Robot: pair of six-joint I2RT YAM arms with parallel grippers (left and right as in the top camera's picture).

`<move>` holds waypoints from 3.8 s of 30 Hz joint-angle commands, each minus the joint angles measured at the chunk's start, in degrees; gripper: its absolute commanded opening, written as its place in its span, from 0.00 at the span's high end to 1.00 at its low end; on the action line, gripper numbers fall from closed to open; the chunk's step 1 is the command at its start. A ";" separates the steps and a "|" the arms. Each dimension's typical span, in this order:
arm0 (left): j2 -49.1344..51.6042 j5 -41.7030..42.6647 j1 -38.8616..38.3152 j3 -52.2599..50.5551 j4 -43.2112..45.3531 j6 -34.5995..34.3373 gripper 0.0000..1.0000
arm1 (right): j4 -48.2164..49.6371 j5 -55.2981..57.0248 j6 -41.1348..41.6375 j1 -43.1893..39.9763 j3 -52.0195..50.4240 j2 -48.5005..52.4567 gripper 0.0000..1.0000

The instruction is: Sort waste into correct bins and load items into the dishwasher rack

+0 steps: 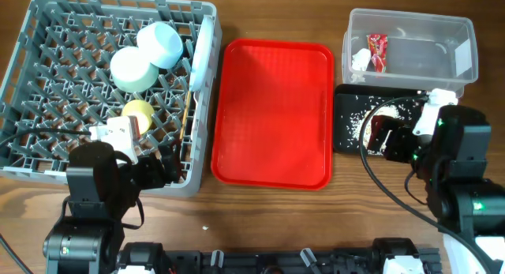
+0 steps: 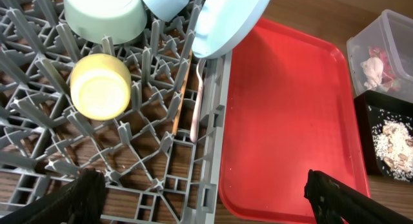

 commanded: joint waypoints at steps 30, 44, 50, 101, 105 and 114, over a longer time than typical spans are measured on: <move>-0.35 0.72 -0.24 -0.59 0.11 0.07 0.00 | 53.94 -5.92 -15.67 5.79 -57.18 -48.52 0.00; -0.35 0.72 -0.24 -0.59 0.11 0.09 0.00 | 53.94 -5.92 -15.69 5.79 -57.18 -48.52 0.00; -0.35 0.70 -0.24 -0.59 0.11 0.09 0.00 | 53.94 -5.92 -15.69 5.79 -57.18 -48.52 0.00; -37.64 -0.57 1.73 -49.03 48.37 6.51 0.00 | 53.94 -5.92 -15.65 5.79 -57.18 -48.52 0.00; -37.62 -0.57 1.73 -49.03 48.37 6.51 0.00 | 53.94 -5.92 -15.69 5.79 -57.18 -48.52 0.00; -37.59 -0.57 1.73 -49.03 48.37 6.51 0.00 | 53.94 -5.92 -15.67 5.79 -57.18 -48.52 0.00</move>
